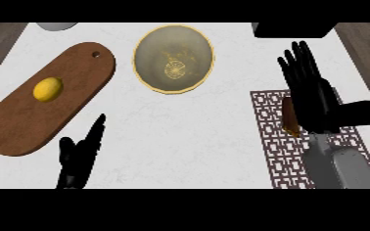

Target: Pick the tomato from the placemat and place it in the bowl

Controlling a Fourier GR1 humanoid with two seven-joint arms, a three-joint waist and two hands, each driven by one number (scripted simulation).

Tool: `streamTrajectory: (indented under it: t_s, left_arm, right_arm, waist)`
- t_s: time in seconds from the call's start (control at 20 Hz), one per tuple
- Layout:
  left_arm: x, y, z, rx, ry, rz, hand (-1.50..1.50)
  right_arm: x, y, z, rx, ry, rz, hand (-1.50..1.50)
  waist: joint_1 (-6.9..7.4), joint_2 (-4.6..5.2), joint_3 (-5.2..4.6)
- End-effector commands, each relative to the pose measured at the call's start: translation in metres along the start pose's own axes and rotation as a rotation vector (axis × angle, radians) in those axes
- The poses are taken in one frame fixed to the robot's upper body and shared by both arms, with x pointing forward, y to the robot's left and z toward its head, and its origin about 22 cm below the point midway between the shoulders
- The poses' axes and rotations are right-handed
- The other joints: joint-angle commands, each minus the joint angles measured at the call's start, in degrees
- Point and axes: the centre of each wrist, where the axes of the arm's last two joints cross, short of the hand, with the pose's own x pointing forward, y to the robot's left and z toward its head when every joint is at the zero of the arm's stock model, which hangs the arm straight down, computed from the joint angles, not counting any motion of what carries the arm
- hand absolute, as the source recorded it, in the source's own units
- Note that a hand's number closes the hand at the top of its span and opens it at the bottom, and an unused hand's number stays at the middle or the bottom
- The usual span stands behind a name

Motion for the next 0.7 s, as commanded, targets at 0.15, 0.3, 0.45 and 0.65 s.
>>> streamTrajectory:
  t_s: [0.15,0.3,0.45,0.65]
  left_arm:
    - [0.091,0.024,-0.021,-0.029,-0.232,-0.066,0.00]
    - [0.086,0.023,-0.021,-0.063,-0.238,-0.077,0.00]
    - [0.119,0.042,-0.028,-0.102,-0.255,-0.066,0.00]
    - [0.130,0.056,-0.031,-0.112,-0.267,-0.059,0.00]
  right_arm:
    - [0.002,-0.096,0.015,-0.075,0.090,0.209,1.50]
    - [0.053,-0.109,0.008,0.113,0.002,0.783,1.50]
    - [-0.025,-0.145,0.062,-0.109,-0.049,0.690,-1.50]
    - [-0.054,-0.146,0.092,-0.017,-0.206,0.686,-1.50]
  waist:
    - [-0.43,-0.18,0.84]
    - [-0.42,-0.99,-1.27]
    - [-0.88,0.03,0.89]
    - [-0.50,-0.28,0.75]
